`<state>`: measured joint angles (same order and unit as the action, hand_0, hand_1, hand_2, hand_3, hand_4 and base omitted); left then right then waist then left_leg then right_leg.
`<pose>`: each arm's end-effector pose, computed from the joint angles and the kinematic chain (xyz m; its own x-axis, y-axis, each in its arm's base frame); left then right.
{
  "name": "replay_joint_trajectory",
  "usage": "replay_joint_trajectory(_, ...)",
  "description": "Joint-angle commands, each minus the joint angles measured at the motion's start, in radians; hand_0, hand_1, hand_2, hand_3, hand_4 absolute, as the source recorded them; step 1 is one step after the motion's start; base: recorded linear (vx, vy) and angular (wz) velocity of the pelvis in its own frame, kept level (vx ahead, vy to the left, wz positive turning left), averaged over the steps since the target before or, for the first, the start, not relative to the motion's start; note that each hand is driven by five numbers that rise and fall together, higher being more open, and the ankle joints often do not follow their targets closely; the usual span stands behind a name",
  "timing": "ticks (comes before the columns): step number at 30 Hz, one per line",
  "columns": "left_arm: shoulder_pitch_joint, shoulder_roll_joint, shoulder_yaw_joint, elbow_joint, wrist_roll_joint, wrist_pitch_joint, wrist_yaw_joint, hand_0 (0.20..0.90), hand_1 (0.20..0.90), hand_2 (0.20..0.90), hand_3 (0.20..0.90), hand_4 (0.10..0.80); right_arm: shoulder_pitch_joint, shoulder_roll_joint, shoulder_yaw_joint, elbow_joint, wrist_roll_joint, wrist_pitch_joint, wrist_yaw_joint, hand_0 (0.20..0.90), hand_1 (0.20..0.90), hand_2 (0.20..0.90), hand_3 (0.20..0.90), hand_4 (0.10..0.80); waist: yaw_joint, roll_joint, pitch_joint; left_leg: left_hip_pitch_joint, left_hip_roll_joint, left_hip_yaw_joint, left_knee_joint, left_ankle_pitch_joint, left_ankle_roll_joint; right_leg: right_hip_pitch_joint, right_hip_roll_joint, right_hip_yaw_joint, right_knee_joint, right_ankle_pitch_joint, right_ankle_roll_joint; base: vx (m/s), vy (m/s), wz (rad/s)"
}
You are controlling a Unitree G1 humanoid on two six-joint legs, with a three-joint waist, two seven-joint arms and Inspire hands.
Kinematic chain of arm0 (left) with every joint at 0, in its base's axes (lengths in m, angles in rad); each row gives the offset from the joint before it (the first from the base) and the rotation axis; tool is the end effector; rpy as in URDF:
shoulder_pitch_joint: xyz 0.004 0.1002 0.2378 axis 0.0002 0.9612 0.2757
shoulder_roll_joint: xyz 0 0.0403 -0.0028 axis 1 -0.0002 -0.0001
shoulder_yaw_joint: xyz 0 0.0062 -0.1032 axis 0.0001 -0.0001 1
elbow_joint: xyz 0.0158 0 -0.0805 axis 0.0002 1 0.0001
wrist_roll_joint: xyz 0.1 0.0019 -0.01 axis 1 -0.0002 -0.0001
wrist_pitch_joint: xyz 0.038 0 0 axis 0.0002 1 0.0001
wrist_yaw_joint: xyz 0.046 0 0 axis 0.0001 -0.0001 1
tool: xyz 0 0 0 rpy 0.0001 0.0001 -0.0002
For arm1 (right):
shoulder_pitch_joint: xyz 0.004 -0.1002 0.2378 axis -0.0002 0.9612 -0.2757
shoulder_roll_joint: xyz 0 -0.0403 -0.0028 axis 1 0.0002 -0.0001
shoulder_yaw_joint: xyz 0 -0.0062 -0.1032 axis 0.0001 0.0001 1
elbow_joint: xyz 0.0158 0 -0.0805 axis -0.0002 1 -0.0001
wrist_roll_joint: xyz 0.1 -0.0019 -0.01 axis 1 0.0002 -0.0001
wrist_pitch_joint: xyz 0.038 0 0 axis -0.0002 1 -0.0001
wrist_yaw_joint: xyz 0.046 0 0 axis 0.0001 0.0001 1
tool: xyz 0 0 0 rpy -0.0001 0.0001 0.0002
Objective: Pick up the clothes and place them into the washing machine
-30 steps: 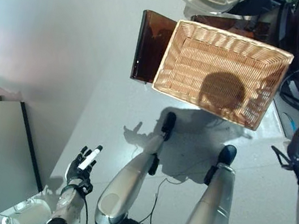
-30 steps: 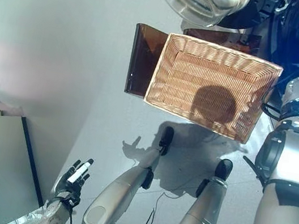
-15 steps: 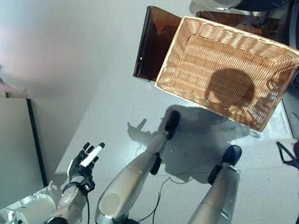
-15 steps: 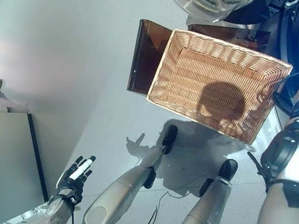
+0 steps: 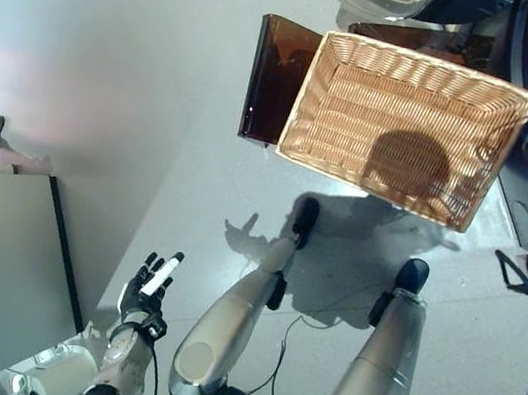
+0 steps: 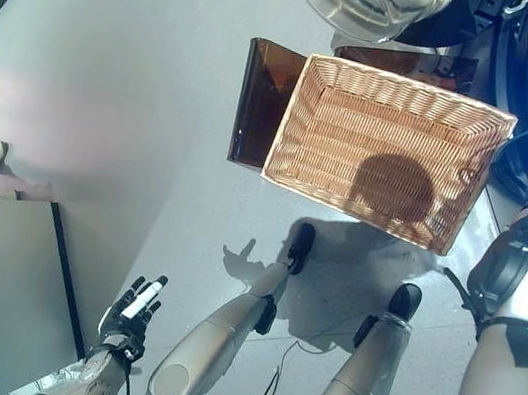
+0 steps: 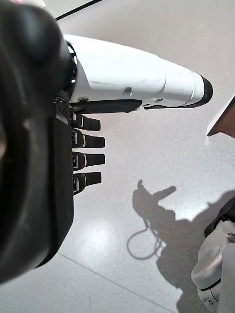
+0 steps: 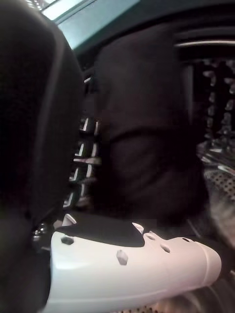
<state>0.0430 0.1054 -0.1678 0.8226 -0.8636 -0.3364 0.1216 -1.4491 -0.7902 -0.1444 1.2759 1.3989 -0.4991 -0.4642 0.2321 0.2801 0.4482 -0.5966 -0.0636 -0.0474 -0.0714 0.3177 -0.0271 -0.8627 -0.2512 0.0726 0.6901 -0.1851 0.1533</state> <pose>0.1293 0.1717 -0.0859 0.7426 0.2734 -0.6113 -0.5619 0.7511 -0.3466 0.3145 -0.3308 0.3248 0.4889 -0.8722 -0.0156 0.1158 0.0471 0.9922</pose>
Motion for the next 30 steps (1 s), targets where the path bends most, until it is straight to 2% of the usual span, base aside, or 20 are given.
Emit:
replay_joint_trajectory(1, 0.006, 0.065, 0.014, 0.026, -0.021, -0.07, 0.043, 0.9, 0.9, 0.9, 0.9, 0.8, -0.156, -0.16, 0.197, -0.104, -0.101, -0.033, 0.022, 0.9, 0.9, 0.9, 0.9, 0.8, -0.009, 0.131, 0.035, 0.029, 0.034, 0.02, 0.019, -0.097, -0.094, 0.139, 0.005, 0.006, -0.284, 0.092, -0.003, 0.0, 0.0, 0.0)
replay_joint_trajectory(14, 0.005, 0.064, 0.026, 0.036, -0.025, -0.075, 0.041, 0.9, 0.9, 0.9, 0.9, 0.8, -0.11, -0.147, 0.15, -0.129, -0.133, -0.057, -0.021, 0.9, 0.9, 0.9, 0.9, 0.8, -0.007, 0.135, 0.029, 0.032, 0.03, 0.019, 0.019, -0.095, -0.09, 0.154, 0.007, 0.007, -0.303, 0.103, -0.004, -0.004, 0.001, 0.0)
replay_joint_trajectory(19, 0.012, 0.068, 0.028, 0.024, -0.021, -0.076, 0.043, 0.9, 0.9, 0.9, 0.9, 0.8, -0.099, -0.147, 0.155, -0.126, -0.212, -0.037, -0.084, 0.9, 0.9, 0.9, 0.9, 0.8, 0.0, 0.134, 0.021, 0.032, 0.027, 0.018, 0.025, -0.097, -0.088, 0.163, 0.004, 0.005, -0.316, 0.11, -0.004, 0.0, 0.0, 0.0)
replay_joint_trajectory(21, 0.018, 0.073, 0.029, 0.013, -0.016, -0.076, 0.043, 0.9, 0.9, 0.9, 0.9, 0.8, -0.099, -0.152, 0.169, -0.115, -0.266, -0.013, -0.119, 0.9, 0.9, 0.9, 0.9, 0.8, 0.001, 0.134, 0.022, 0.033, 0.024, 0.018, 0.028, -0.098, -0.087, 0.168, 0.001, 0.002, -0.316, 0.111, -0.004, 0.0, 0.0, 0.0)
replay_joint_trajectory(26, 0.039, 0.099, 0.031, -0.036, -0.002, -0.085, 0.039, 0.9, 0.9, 0.9, 0.9, 0.8, -0.132, -0.198, 0.307, -0.01, -0.577, 0.172, -0.265, 0.9, 0.9, 0.9, 0.9, 0.8, 0.007, 0.13, 0.021, 0.031, 0.02, 0.016, 0.035, -0.098, -0.086, 0.179, -0.006, -0.005, -0.326, 0.119, -0.005, -0.033, 0.016, 0.02)
replay_joint_trajectory(30, 0.046, 0.109, 0.042, -0.067, 0.003, -0.094, 0.042, 0.9, 0.9, 0.9, 0.9, 0.8, -0.13, -0.224, 0.367, 0.008, -0.708, 0.241, -0.327, 0.9, 0.9, 0.9, 0.9, 0.8, 0.015, 0.126, 0.013, 0.031, 0.016, 0.014, 0.038, -0.102, -0.085, 0.19, -0.009, -0.007, -0.338, 0.121, -0.005, -0.037, 0.022, -0.01)
